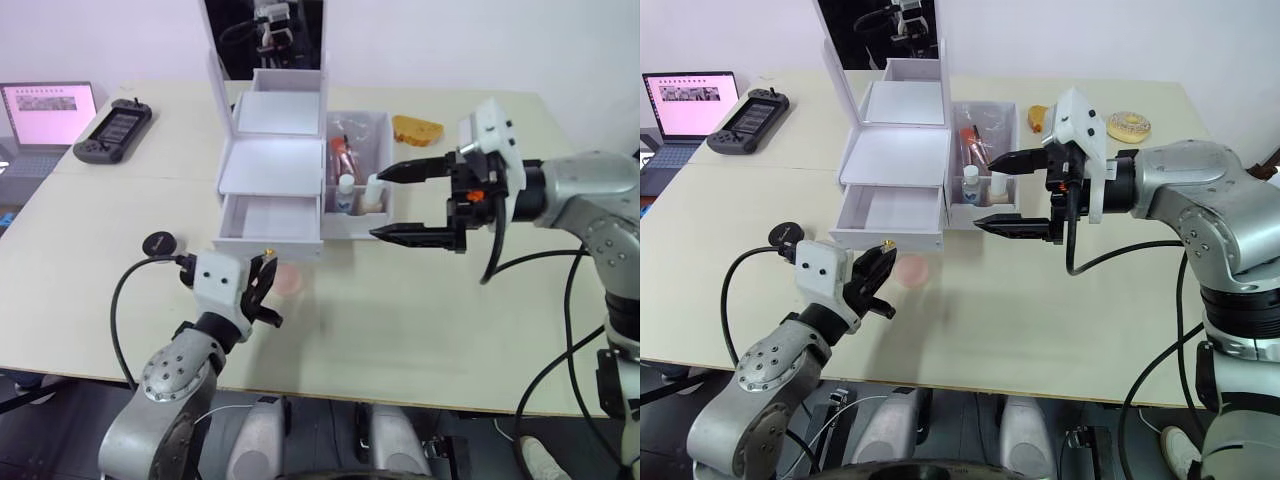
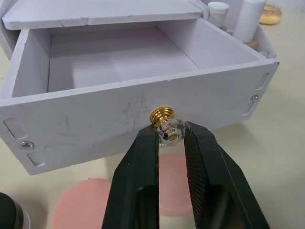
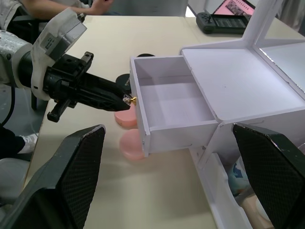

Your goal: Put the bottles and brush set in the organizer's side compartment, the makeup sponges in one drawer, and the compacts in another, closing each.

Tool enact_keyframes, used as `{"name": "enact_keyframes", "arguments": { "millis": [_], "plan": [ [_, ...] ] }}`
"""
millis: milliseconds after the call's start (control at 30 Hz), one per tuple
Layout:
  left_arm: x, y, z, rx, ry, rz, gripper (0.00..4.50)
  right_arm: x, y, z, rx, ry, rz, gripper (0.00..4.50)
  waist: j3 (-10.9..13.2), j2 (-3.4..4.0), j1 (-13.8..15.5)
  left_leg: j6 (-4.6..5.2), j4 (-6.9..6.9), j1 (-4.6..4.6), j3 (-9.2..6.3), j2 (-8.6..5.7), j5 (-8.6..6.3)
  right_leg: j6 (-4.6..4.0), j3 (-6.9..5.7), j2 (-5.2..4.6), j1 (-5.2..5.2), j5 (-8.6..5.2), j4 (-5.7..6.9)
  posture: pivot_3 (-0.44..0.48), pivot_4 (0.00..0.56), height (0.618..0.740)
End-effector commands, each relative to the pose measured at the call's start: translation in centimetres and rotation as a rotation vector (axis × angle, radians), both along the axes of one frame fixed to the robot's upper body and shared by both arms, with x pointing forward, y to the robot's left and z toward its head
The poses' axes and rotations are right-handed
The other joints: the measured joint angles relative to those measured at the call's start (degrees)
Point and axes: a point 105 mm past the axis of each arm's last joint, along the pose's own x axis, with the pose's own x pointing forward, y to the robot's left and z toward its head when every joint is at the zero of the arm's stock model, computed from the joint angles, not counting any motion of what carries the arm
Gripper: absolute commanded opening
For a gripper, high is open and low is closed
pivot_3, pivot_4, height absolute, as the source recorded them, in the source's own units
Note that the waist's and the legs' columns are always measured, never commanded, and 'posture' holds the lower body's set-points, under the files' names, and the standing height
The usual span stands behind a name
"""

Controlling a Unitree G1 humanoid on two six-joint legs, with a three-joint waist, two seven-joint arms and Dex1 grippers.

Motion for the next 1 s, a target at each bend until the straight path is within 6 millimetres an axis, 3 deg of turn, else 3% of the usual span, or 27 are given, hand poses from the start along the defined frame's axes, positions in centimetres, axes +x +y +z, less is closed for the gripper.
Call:
{"name": "enact_keyframes", "arguments": {
  "millis": [33,233,500,533,633,800,900,1000],
  "plan": [
    [-0.8,-0.6,1.4,-0.013,-0.043,-0.042,0.25,-0.2,0.1,0.7,0.014,-0.039,0.007,4.50,0.0,0.00,0.0,0.00,0.00,0.00,0.00,0.00,0.00,-0.01,0.00,0.00,0.00,0.01,0.00,0.000,0.150,0.740],
    [-0.9,-0.4,1.2,-0.020,-0.025,-0.028,0.25,-0.1,0.1,0.7,0.015,-0.041,0.008,4.50,0.0,0.00,0.0,0.00,0.02,0.00,0.00,0.00,0.00,-0.01,0.00,0.00,0.00,0.00,0.00,0.000,0.150,0.740],
    [-1.5,0.5,1.1,-0.068,-0.018,-0.016,4.23,0.1,0.0,0.7,0.013,-0.044,0.004,4.50,0.0,0.00,-0.1,0.00,0.00,0.00,0.00,0.00,0.00,-0.01,0.00,0.00,-0.01,0.00,0.00,0.000,0.150,0.740],
    [-1.7,0.7,1.0,-0.075,-0.014,-0.011,4.46,0.1,0.0,0.7,0.013,-0.045,0.005,4.50,0.0,0.00,-0.2,0.00,0.00,0.00,0.01,0.00,0.00,-0.01,0.00,0.00,-0.02,0.00,-0.01,0.000,0.150,0.740],
    [-2.8,1.7,0.6,-0.097,-0.006,0.008,4.46,0.2,-0.1,0.8,0.016,-0.044,0.005,4.50,0.0,0.00,-0.1,0.00,-0.01,0.00,0.01,0.00,0.00,-0.03,0.01,0.00,-0.04,0.01,-0.01,0.000,0.150,0.740],
    [-6.5,4.6,-0.7,-0.115,0.003,0.005,4.46,1.4,-1.2,0.3,0.025,-0.042,-0.025,4.50,0.0,-0.01,-0.4,0.01,-0.05,-0.03,0.21,0.00,-0.05,-0.07,0.12,-0.09,-0.14,0.01,-0.09,0.000,0.150,0.740],
    [-7.1,9.0,-1.4,0.130,-0.080,0.067,4.46,2.6,-3.5,0.2,0.056,-0.048,-0.103,4.50,0.0,0.00,-0.5,0.00,-0.05,-0.09,0.36,0.00,-0.06,0.09,0.14,-0.16,-0.20,-0.08,-0.27,0.000,0.150,0.740],
    [-8.2,13.9,-3.3,0.208,-0.049,0.159,4.46,3.8,-6.8,0.7,0.144,-0.077,-0.209,4.50,0.0,0.01,-0.4,0.01,-0.23,-0.12,0.54,0.00,-0.07,0.03,0.15,-0.23,-0.17,-0.03,-0.68,0.000,0.150,0.740]
  ]
}}
